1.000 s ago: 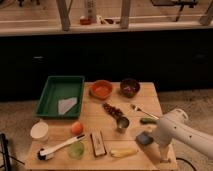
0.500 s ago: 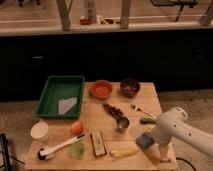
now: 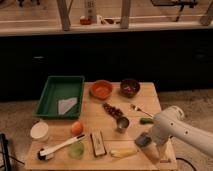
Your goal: Wipe purple bowl with sponge
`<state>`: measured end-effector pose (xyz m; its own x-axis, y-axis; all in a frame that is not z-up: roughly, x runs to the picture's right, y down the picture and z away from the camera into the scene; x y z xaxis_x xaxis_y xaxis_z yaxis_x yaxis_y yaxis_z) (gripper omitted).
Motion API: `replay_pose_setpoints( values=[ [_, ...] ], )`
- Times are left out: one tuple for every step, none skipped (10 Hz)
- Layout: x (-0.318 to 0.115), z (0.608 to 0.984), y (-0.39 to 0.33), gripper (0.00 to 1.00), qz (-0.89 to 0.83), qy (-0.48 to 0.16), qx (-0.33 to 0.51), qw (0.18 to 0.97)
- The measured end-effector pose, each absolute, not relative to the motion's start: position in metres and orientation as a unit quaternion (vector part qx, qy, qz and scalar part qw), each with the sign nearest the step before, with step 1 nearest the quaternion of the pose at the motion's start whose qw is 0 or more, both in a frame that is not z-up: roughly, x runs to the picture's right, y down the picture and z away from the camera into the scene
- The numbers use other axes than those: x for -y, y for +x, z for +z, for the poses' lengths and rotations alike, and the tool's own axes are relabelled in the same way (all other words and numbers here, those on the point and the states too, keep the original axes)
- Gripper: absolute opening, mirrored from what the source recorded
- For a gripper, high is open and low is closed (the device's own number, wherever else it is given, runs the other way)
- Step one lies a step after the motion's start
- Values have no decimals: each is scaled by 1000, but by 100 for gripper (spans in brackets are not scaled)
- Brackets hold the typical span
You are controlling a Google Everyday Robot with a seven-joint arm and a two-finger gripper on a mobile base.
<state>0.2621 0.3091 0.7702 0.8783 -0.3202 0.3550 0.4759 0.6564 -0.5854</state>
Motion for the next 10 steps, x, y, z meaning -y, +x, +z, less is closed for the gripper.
replay_pose_setpoints(
  values=[
    [-309,771,262,59,-219,-352,111,903],
    [-308,773,261,47,-220,-353,110,903],
    [-307,774,260,39,-220,-354,111,902],
    [-306,775,259,29,-220,-355,111,902],
    [-306,775,259,18,-220,-355,111,902],
    [-307,774,259,9,-220,-356,111,901],
    [-306,774,260,3,-220,-356,110,901],
    [-307,774,260,0,-220,-356,110,901],
    [-307,774,260,0,-220,-357,110,901],
    [-307,774,260,0,-220,-357,110,901]
  ],
)
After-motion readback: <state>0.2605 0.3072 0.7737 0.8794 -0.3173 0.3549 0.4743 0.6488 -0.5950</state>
